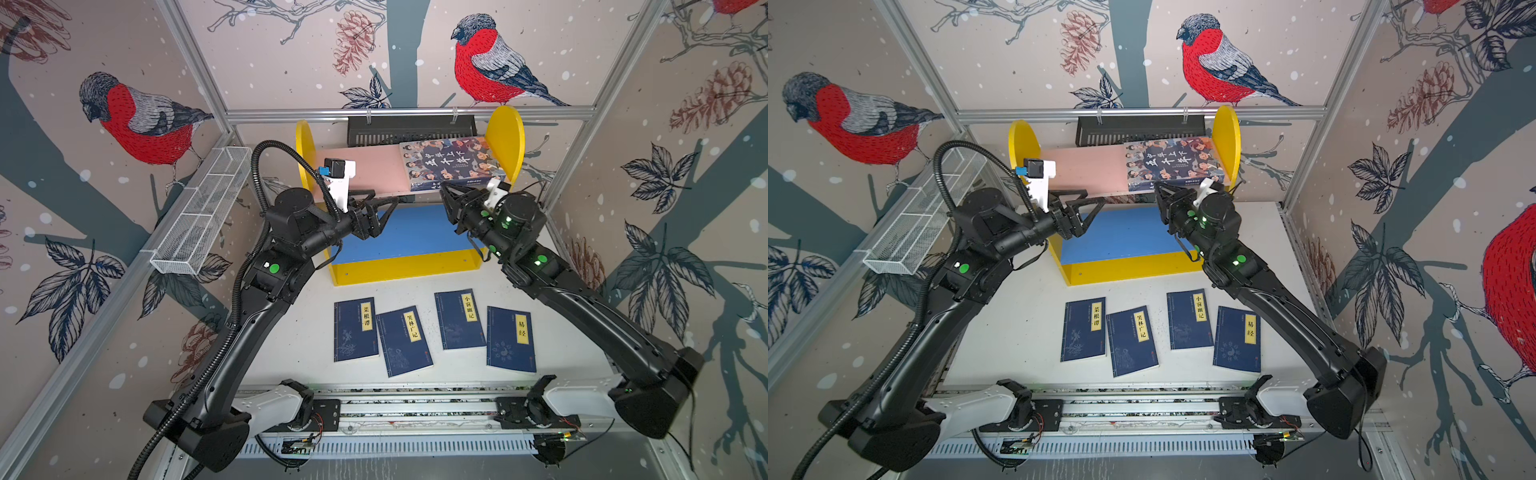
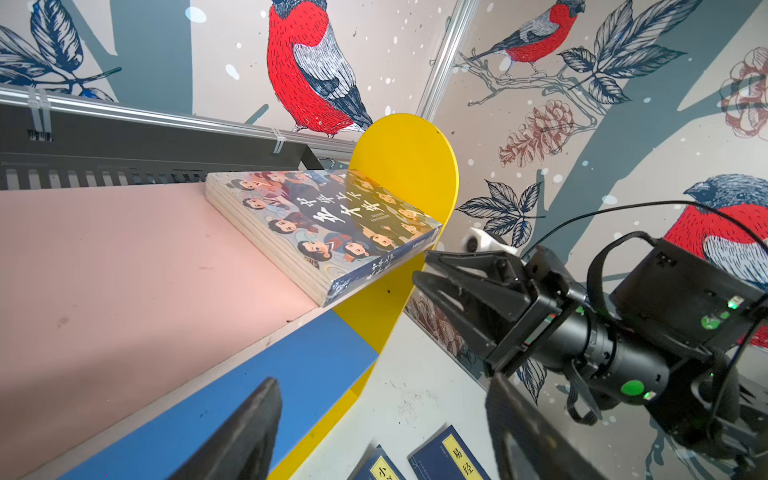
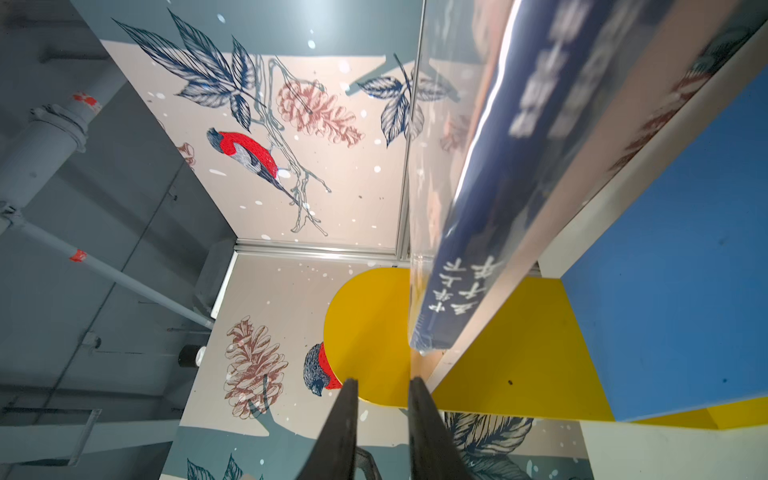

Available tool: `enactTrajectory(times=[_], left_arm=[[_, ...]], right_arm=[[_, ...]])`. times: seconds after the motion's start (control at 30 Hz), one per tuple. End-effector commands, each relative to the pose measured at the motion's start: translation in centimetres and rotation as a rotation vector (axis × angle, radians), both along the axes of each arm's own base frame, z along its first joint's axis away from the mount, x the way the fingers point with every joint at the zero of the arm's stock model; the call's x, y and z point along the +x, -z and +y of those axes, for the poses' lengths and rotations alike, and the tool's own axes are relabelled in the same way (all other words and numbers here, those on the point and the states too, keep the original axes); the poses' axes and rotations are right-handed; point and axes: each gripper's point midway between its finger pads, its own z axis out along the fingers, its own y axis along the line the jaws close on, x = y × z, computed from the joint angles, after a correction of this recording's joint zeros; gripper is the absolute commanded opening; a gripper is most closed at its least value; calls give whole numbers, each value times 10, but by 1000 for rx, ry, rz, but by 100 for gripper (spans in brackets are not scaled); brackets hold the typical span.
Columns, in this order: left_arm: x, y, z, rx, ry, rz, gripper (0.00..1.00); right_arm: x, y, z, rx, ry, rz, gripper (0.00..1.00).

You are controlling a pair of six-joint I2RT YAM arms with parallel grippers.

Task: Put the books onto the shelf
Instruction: 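Open the right gripper and draw it back from the shelf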

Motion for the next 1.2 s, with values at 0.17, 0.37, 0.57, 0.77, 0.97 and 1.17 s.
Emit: enactTrajectory(times=[0.17,0.37,0.57,0.77,0.97,1.17], left_arm=[[-13,4,1,36,32,-49,79],[7,-3,-4,7,3,-27,79],[22,-30,-23,-61,53,-18,79],[49,-34,-36,-94,36,27,79],[77,-30,-41,-104,-13,83,78],[104,-22,-42,-153,-33,177,79]], right_arm=[[6,10,-88,-90,220,-7,21],[12,24,-120,-184,281,32,22],[6,52,-173,-255,429,109,23],[11,67,-210,-280,511,133,23],[30,59,-229,-293,534,108,24],[51,58,-247,-290,530,96,24]])
